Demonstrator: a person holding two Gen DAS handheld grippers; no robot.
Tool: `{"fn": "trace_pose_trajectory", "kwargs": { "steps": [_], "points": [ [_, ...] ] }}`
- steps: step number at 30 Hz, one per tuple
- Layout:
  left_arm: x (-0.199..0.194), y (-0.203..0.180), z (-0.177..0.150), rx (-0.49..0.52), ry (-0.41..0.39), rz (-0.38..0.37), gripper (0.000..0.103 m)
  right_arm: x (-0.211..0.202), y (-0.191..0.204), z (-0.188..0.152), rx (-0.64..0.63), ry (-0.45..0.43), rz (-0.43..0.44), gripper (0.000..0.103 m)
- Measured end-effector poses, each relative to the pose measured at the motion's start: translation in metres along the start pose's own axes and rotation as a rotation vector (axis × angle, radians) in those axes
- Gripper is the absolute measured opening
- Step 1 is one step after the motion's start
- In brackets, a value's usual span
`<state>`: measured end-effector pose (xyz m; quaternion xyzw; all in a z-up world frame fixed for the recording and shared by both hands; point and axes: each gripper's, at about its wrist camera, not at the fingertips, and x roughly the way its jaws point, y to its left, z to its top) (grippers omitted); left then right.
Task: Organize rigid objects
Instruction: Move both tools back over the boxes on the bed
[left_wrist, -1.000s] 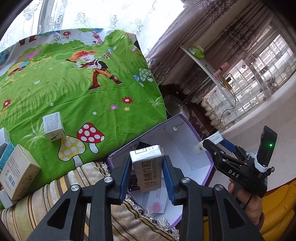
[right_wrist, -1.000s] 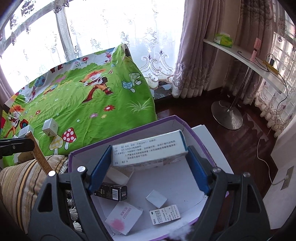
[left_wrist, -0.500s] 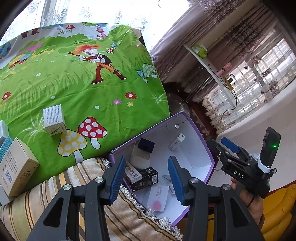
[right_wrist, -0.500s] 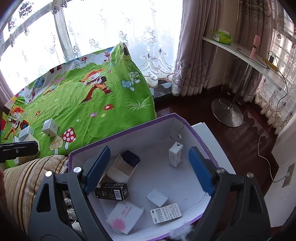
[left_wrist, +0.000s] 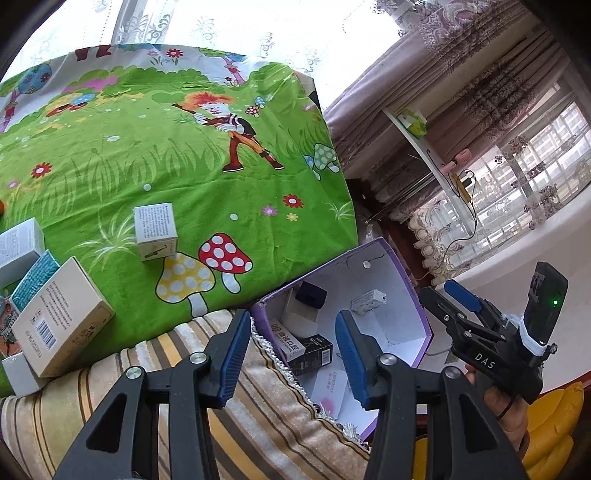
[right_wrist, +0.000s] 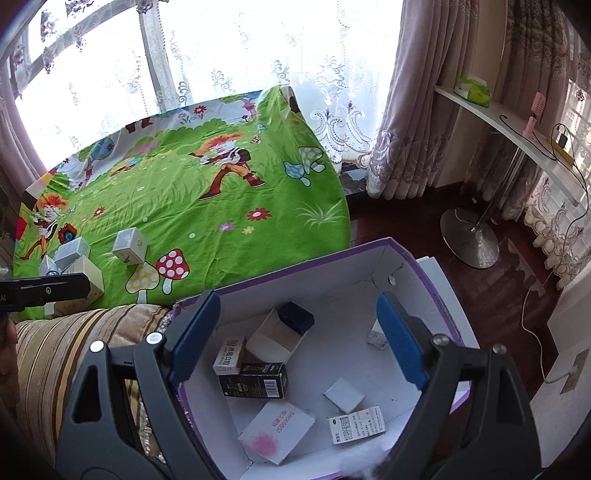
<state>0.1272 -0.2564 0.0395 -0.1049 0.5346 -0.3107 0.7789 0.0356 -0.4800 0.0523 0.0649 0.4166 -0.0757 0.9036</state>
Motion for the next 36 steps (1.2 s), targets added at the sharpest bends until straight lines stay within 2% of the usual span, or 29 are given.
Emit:
{"fn": "trace_pose_trajectory", "kwargs": {
  "steps": [11,31,36],
  "points": [
    [-0.041,0.063,-0.003,-0.098,-0.068,0.042,0.049,0.007,0.061,0.01,-0.09,0.023,0.072,0.088],
    [-0.11,0.192,-0.026,-0.282,-0.146,0.193,0.051,0.033,0.157,0.017,-0.238,0.067,0.182,0.089],
    [-0.12,0.218,-0.029,-0.273,-0.142,0.256,0.06,0.045,0.175,0.023,-0.274,0.08,0.196,0.089]
  ]
}}
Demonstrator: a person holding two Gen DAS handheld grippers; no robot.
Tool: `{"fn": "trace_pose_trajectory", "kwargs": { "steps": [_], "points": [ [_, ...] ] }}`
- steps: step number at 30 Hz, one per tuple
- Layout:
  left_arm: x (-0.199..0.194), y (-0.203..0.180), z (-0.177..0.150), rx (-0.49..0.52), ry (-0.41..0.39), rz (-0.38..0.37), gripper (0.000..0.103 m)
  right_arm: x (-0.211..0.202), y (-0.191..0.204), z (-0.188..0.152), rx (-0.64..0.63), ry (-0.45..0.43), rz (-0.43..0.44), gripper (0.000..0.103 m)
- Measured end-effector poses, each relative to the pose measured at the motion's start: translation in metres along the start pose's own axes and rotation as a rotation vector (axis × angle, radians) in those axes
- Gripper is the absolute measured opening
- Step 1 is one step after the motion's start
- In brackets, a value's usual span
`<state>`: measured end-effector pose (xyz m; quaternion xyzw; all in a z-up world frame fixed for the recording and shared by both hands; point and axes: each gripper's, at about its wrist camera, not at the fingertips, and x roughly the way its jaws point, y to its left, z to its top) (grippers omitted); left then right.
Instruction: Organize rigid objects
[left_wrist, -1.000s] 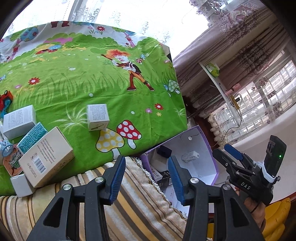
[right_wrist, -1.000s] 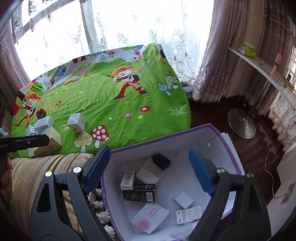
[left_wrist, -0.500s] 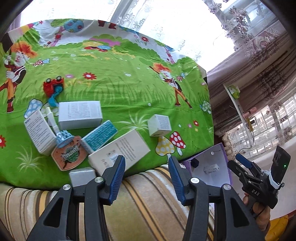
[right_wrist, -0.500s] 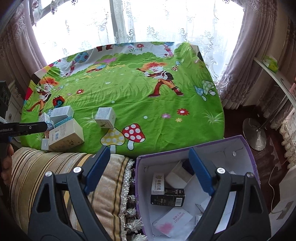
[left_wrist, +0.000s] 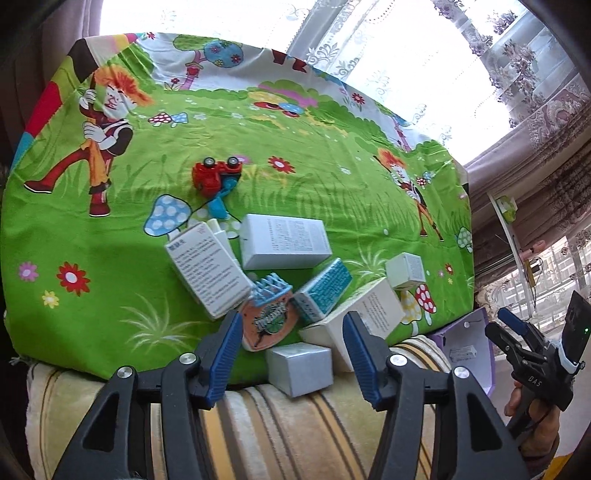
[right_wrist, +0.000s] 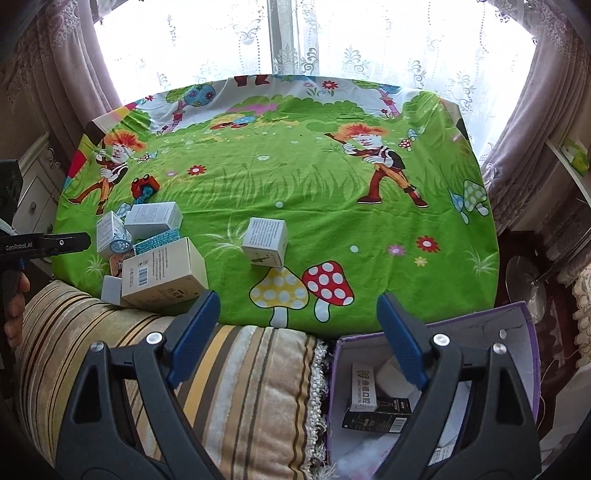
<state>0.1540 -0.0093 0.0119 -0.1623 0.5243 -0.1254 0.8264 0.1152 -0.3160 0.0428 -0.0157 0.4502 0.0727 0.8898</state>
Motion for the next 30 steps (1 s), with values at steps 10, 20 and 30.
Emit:
{"fn": "trace_pose_trajectory", "kwargs": {
  "steps": [10,20,30],
  "points": [
    [0.004,0.022,0.007,0.229,0.031,0.144,0.084,0.035,0.017,0.018,-0.032,0.049,0.039,0.089],
    [0.032,0.01,0.012,0.596,0.086,0.21,0.087,0.078,0.025,0.035,-0.03,0.118,0.078,0.089],
    [0.052,0.011,0.026,0.689,0.125,0.205,0.087,0.118,0.032,0.047,-0.029,0.169,0.069,0.089]
  ]
}}
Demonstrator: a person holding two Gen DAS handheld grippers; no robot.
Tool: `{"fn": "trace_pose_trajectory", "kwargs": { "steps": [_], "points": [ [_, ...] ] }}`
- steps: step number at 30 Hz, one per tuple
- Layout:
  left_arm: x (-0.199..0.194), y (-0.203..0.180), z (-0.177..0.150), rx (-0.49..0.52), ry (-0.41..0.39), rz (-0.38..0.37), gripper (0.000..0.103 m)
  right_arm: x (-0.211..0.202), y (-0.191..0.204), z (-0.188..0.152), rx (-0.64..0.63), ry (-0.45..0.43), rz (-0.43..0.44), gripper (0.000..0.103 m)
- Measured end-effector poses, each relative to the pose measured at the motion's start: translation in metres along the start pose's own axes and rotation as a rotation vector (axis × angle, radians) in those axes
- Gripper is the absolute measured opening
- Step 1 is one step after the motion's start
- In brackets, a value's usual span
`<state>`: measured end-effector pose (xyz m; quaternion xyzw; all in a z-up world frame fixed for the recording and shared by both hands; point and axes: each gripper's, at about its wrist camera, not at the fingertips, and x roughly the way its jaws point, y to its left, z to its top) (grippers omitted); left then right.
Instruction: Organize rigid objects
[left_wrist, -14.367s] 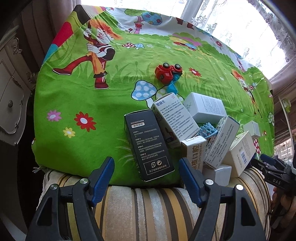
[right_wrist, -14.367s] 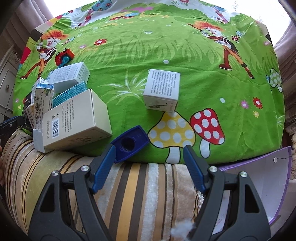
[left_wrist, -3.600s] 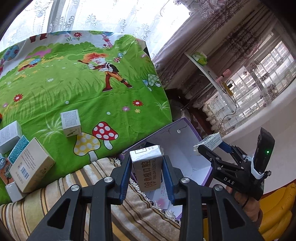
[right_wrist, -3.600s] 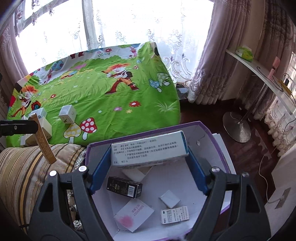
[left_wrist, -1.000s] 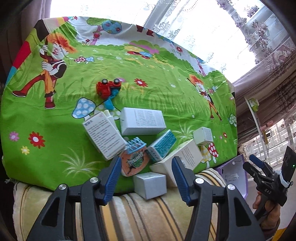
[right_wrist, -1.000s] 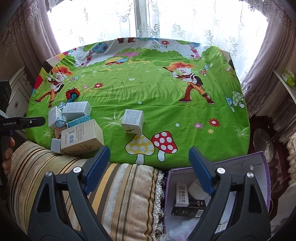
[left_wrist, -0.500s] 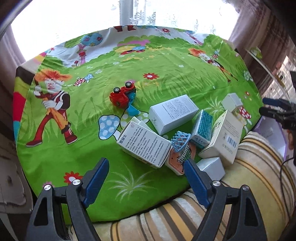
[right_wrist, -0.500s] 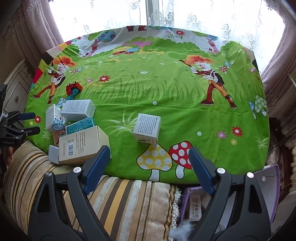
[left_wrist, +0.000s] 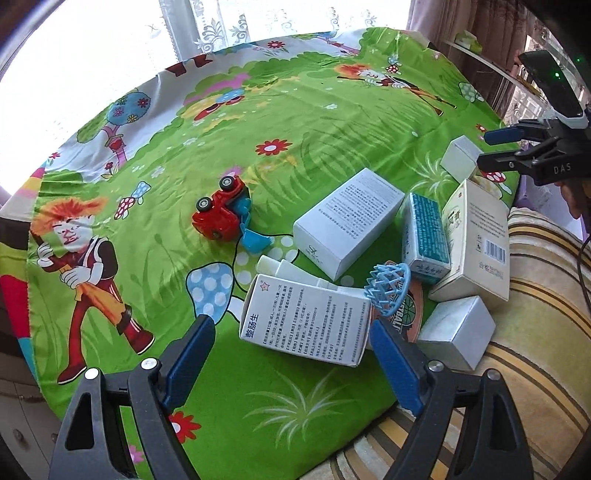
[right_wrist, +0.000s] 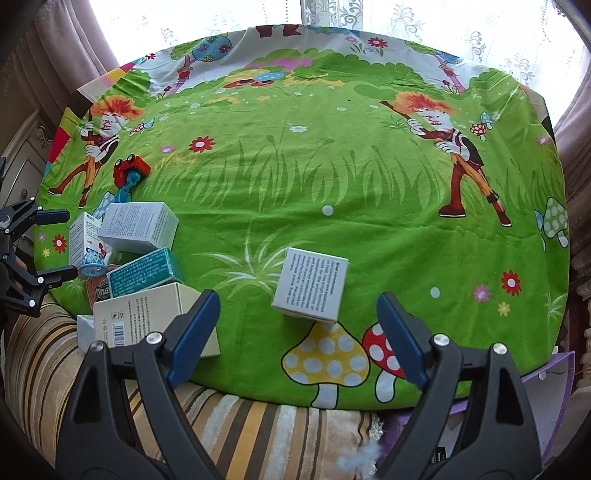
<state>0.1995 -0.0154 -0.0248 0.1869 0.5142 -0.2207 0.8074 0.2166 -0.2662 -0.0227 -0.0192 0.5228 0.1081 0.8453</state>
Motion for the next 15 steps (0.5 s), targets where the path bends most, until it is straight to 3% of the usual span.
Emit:
{"fn": "trace_pose_trajectory", "kwargs": {
  "steps": [9,13,15],
  "points": [
    [0.011,0.0,0.004,0.037,0.019,-0.058,0.087,0.018,-0.004,0.005,0.019,0.023,-0.013,0.085],
    [0.015,0.0,0.003,0.033,0.03,-0.069,0.085,0.023,-0.005,0.004,0.022,0.039,-0.008,0.065],
    [0.016,-0.001,0.003,0.031,0.035,-0.08,0.073,0.024,-0.005,0.004,0.022,0.044,-0.007,0.054]
  ]
}}
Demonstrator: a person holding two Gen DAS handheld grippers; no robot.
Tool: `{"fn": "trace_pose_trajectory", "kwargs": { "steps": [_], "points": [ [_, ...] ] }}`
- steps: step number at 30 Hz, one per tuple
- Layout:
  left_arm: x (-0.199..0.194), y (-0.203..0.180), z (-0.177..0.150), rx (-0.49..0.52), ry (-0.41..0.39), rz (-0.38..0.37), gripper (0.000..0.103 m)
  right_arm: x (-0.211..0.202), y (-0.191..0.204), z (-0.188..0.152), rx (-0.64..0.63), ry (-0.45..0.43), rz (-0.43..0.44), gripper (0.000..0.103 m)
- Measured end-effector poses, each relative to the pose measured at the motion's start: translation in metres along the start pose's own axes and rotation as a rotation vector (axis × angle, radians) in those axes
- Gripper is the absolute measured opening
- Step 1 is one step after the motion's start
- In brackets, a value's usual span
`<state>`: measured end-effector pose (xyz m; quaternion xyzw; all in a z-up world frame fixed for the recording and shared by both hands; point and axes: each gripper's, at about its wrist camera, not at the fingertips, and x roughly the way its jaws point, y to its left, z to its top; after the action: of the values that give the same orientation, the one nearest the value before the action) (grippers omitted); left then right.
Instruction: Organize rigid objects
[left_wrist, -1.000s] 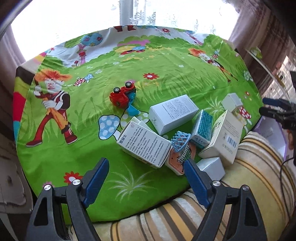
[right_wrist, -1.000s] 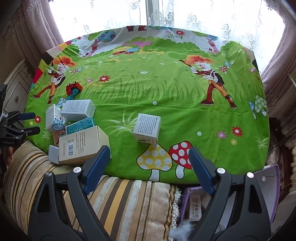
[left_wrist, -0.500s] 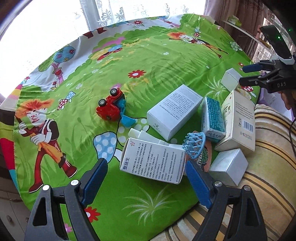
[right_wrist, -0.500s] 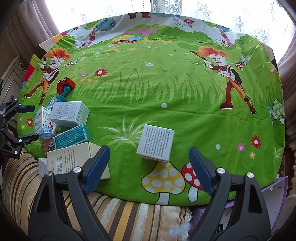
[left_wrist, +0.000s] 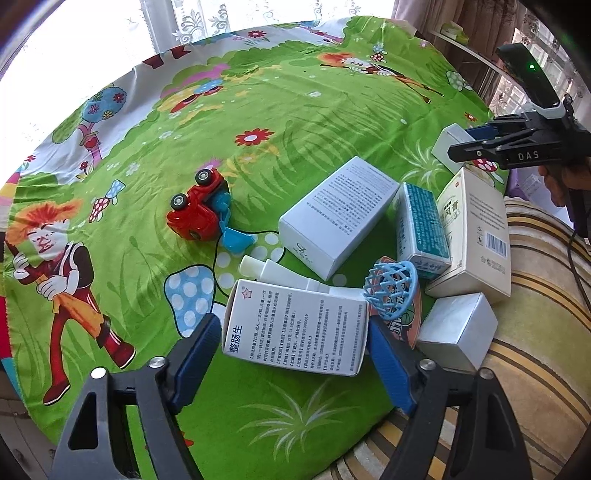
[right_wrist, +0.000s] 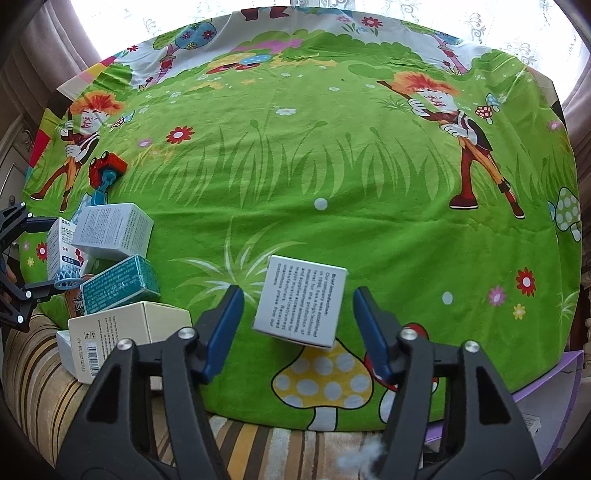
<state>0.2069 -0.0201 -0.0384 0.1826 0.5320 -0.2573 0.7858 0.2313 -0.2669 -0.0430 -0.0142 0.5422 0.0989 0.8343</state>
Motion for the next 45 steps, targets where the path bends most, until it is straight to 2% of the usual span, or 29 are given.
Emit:
{"fn": "trace_pose_trajectory", "kwargs": {
  "steps": [6,10,15,19,24,32,45],
  "points": [
    [-0.006,-0.002,-0.007,-0.01,-0.003,0.001,0.073,-0.006,0.002,-0.002,-0.012,-0.018,-0.001,0.05],
    [-0.017,0.006,-0.012,-0.058,-0.017,0.025,0.073,-0.016,0.005,-0.005,-0.015,-0.042,0.0,0.05],
    [-0.039,0.01,-0.018,-0.111,-0.054,0.064,0.073,-0.034,0.004,-0.009,-0.001,-0.076,0.012,0.05],
    [-0.059,0.0,-0.016,-0.121,-0.1,0.07,0.073,-0.052,0.003,-0.014,0.013,-0.107,0.02,0.05],
    [-0.077,-0.024,-0.006,-0.114,-0.148,0.057,0.073,-0.077,0.0,-0.025,0.028,-0.15,0.026,0.05],
    [-0.098,-0.076,0.011,-0.049,-0.203,0.019,0.073,-0.119,-0.016,-0.051,0.059,-0.212,0.019,0.05],
    [-0.1,-0.167,0.041,0.06,-0.232,-0.081,0.073,-0.165,-0.082,-0.112,0.158,-0.253,-0.076,0.05]
  ]
}}
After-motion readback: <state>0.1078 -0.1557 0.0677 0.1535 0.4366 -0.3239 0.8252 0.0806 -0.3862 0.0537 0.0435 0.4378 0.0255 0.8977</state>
